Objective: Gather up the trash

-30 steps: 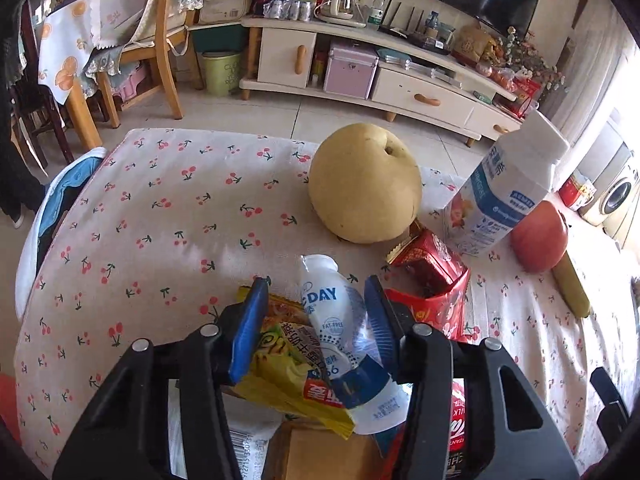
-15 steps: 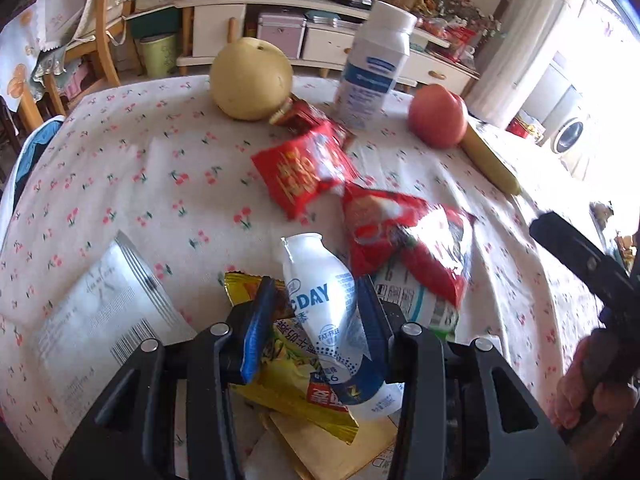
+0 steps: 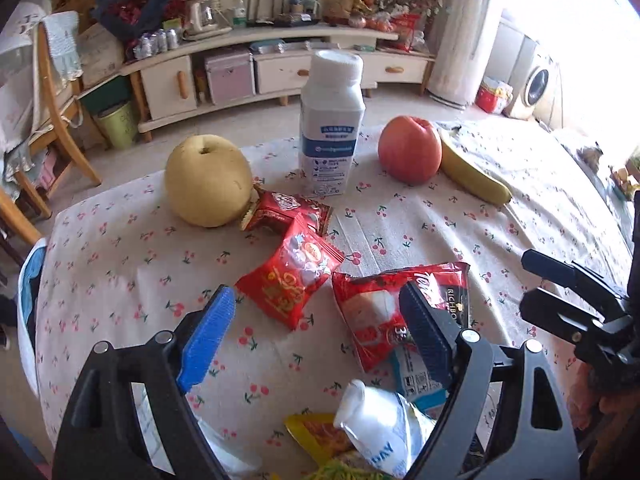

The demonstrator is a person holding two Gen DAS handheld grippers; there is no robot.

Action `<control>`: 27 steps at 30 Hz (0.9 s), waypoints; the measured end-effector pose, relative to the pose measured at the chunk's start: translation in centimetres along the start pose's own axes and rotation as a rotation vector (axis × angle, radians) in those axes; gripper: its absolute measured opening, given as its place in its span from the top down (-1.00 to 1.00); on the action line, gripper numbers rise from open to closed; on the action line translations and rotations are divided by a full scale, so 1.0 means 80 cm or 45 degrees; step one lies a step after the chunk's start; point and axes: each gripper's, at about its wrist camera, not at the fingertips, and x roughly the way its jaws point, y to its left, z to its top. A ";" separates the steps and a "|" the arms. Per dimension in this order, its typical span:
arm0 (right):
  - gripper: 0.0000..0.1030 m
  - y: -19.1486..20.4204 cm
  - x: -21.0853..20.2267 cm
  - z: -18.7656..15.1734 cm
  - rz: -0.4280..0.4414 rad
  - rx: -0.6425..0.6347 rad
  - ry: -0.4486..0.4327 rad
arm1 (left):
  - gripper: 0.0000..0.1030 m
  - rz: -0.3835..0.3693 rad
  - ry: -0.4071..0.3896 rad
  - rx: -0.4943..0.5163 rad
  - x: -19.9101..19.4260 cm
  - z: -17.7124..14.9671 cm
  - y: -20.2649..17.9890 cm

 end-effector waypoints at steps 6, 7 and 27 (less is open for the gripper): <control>-0.65 -0.005 0.001 0.001 0.003 0.007 -0.003 | -0.26 0.050 0.148 0.073 0.056 0.015 0.010; -0.65 -0.006 0.002 0.002 0.003 0.012 0.000 | -0.18 0.046 0.155 0.075 0.059 0.016 0.011; -0.65 -0.003 0.004 -0.001 -0.007 -0.013 0.000 | -0.63 0.108 0.057 0.340 0.060 0.030 -0.008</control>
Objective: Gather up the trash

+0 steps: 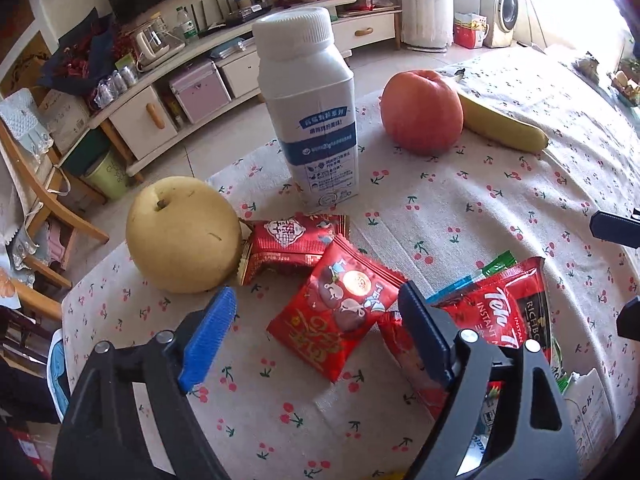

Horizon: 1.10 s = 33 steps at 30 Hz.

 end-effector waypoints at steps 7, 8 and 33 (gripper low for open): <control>-0.65 -0.003 0.002 0.001 0.001 0.007 0.002 | -0.34 -0.095 0.054 -0.032 0.031 0.002 -0.006; -0.65 -0.004 0.002 0.001 0.000 0.006 0.003 | -0.32 -0.106 0.053 -0.059 0.030 0.000 -0.006; -0.65 0.037 0.005 -0.009 0.046 -0.140 0.065 | 0.54 -0.109 -0.259 -0.783 -0.149 -0.175 0.018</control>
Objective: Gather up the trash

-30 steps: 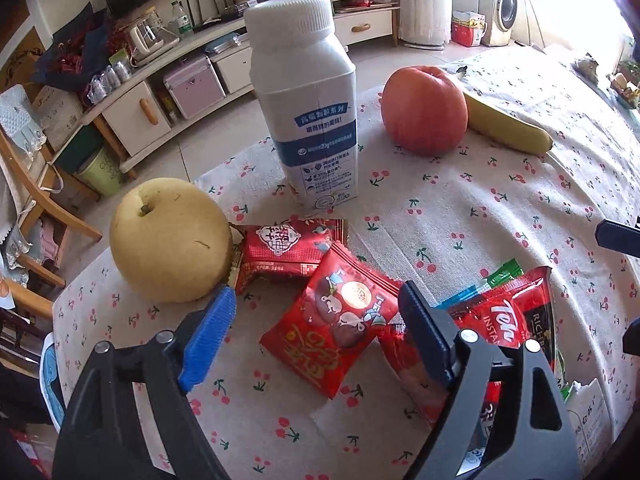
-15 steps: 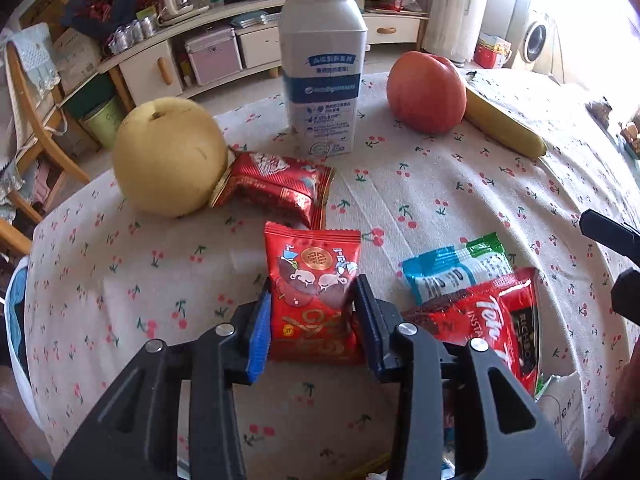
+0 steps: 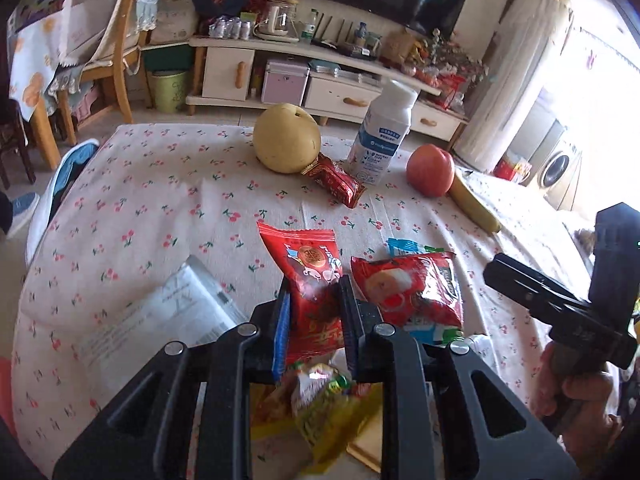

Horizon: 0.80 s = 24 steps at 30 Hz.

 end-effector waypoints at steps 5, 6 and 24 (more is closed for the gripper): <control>-0.50 0.027 0.009 -0.003 0.013 -0.090 0.055 | 0.71 -0.097 -0.042 -0.105 -0.015 -0.025 0.022; -0.43 0.032 0.010 -0.003 0.003 -0.112 0.059 | 0.72 -0.101 -0.041 -0.099 -0.014 -0.026 0.025; 0.20 0.116 0.170 0.099 -0.202 -0.568 0.304 | 0.21 -0.071 0.010 -0.242 -0.011 -0.024 0.100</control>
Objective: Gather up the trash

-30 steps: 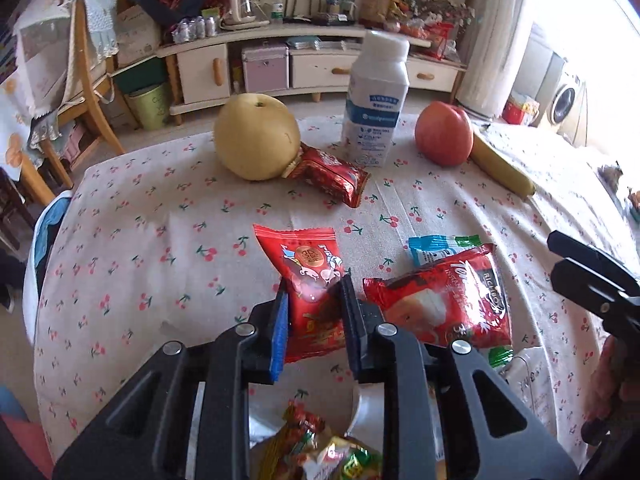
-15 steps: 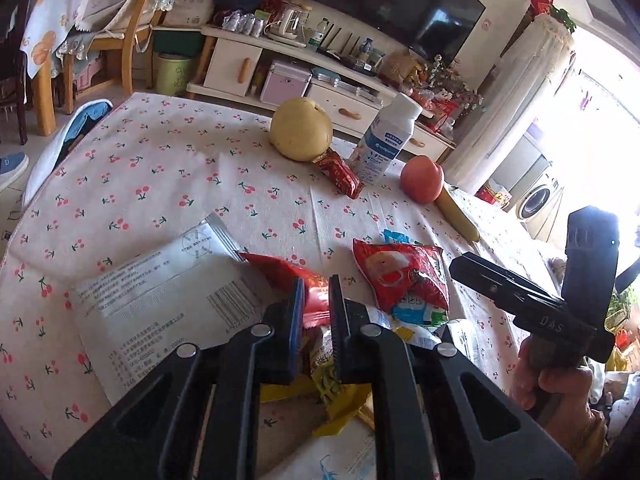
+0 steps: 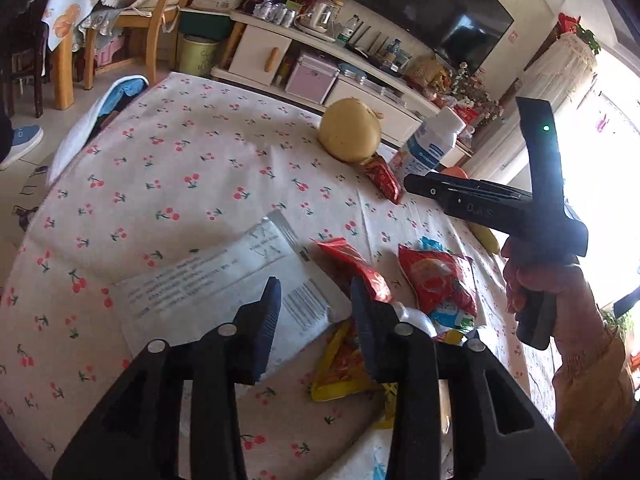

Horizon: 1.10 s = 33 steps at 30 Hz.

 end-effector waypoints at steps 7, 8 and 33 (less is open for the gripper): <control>0.20 0.004 0.056 0.017 -0.085 -0.138 0.077 | -0.22 0.082 0.016 -0.150 0.003 0.005 0.036; 0.20 0.002 0.063 0.017 -0.085 -0.132 0.090 | -0.25 0.088 0.009 -0.161 0.002 0.005 0.037; -0.22 -0.014 0.089 0.023 -0.043 -0.170 0.105 | -0.88 0.047 0.245 0.581 0.043 0.009 0.021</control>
